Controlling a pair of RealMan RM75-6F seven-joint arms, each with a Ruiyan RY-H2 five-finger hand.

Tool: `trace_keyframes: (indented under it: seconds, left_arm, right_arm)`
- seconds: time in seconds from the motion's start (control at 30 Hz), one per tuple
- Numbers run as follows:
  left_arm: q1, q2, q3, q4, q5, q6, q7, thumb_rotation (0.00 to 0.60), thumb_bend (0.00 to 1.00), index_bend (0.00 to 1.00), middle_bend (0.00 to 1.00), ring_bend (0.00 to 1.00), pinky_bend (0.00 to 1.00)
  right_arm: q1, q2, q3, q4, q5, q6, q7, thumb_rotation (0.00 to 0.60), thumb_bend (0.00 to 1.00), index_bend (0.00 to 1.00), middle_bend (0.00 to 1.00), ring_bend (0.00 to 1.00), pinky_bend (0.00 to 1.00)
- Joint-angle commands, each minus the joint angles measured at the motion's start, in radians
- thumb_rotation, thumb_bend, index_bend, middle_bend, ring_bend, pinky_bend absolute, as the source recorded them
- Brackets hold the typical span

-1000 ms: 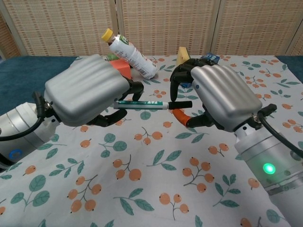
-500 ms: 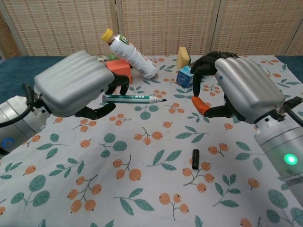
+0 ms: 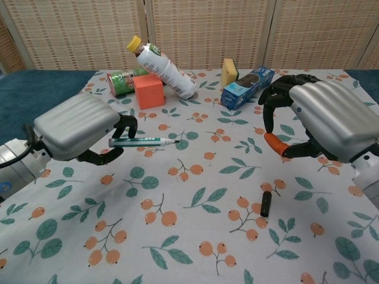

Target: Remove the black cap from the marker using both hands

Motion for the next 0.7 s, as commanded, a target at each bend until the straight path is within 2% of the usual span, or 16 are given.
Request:
trace_keyframes:
  seconds: [0.03,0.17,0.3,0.43,0.6,0.7]
  left_arm:
    - [0.016,-0.027,0.032,0.048,-0.009,-0.021,-0.037,0.6,0.48,0.75,0.83,0.8,0.98]
    - [0.021,-0.037,0.043,0.064,-0.012,-0.034,-0.046,0.6,0.45,0.61,0.71,0.78,0.98]
    - [0.023,-0.033,0.04,0.049,-0.035,-0.062,-0.024,0.6,0.43,0.35,0.44,0.77,0.98]
    - [0.028,-0.018,0.028,0.014,-0.074,-0.095,0.003,0.6,0.41,0.15,0.24,0.72,0.98]
    - [0.03,0.005,0.021,-0.02,-0.108,-0.127,0.012,0.6,0.39,0.02,0.1,0.63,0.96]
    - [0.033,0.021,0.014,-0.047,-0.105,-0.108,0.018,0.6,0.39,0.0,0.06,0.55,0.94]
  right_arm:
    - [-0.014,0.033,-0.011,-0.043,0.001,-0.002,-0.006,0.6,0.6,0.43,0.25,0.14,0.16]
    - [-0.021,0.053,-0.02,-0.07,0.01,-0.021,-0.036,0.6,0.59,0.35,0.23,0.13,0.16]
    - [-0.03,0.069,-0.023,-0.098,0.035,-0.045,-0.068,0.6,0.56,0.29,0.19,0.1,0.16]
    - [-0.037,0.083,-0.025,-0.119,0.044,-0.052,-0.082,0.6,0.54,0.24,0.17,0.09,0.16]
    - [-0.048,0.102,-0.026,-0.146,0.049,-0.052,-0.093,0.6,0.52,0.19,0.15,0.08,0.16]
    - [-0.056,0.118,-0.028,-0.166,0.046,-0.044,-0.108,0.6,0.51,0.18,0.15,0.08,0.16]
